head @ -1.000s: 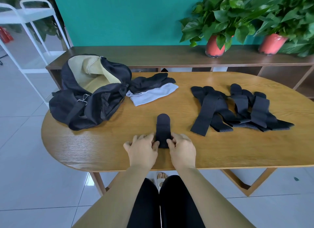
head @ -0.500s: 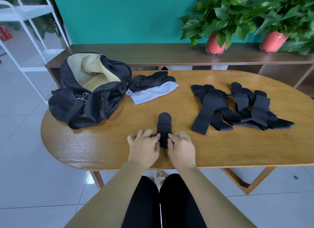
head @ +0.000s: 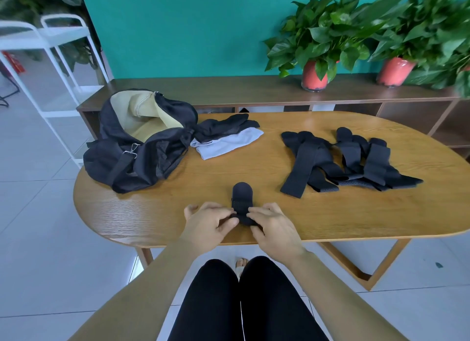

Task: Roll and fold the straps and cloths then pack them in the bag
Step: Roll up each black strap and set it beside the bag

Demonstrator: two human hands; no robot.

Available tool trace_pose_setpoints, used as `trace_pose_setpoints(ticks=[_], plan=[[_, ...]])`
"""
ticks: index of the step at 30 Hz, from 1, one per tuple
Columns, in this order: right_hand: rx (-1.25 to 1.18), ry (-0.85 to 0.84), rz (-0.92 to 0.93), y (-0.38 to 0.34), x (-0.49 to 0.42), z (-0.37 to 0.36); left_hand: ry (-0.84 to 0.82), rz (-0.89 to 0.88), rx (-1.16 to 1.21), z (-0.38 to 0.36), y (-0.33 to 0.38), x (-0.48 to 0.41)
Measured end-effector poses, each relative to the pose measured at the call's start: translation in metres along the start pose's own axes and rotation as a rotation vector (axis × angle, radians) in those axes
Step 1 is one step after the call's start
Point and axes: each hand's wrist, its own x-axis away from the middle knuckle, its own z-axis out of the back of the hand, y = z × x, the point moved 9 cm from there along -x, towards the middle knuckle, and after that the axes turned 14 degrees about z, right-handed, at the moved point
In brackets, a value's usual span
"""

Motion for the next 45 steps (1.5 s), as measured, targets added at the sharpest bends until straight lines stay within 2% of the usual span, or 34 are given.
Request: trace_pose_setpoints(ticks=[4,7,13,27,30,33,37,41,45], plan=[[-0.190,0.114,-0.295,0.018,0.003,-0.001,0.018,0.137,0.155,-0.002,-0.006,0.004],[-0.189,0.222,-0.393,0.026,0.000,-0.004,0.108,0.219,0.213,0.000,-0.007,0.004],[-0.120,0.294,-0.447,0.030,-0.009,0.000,0.262,0.332,0.201,0.006,-0.009,-0.007],[0.001,0.233,-0.523,0.043,-0.021,-0.009,0.312,0.335,0.092,0.007,-0.007,-0.023],[-0.009,0.227,-0.525,0.043,-0.021,-0.009,0.310,0.301,0.108,0.006,-0.006,-0.024],[-0.082,0.322,-0.513,0.041,-0.018,-0.002,0.373,0.226,0.206,0.009,-0.006,-0.021],[-0.059,0.402,-0.390,0.031,-0.014,0.005,0.470,0.071,0.219,0.023,0.003,-0.013],[0.084,0.345,-0.222,0.018,-0.016,0.004,0.371,-0.161,-0.020,0.009,0.015,-0.008],[0.072,0.165,-0.186,0.015,-0.032,-0.009,0.381,-0.195,-0.165,0.010,0.008,-0.006]])
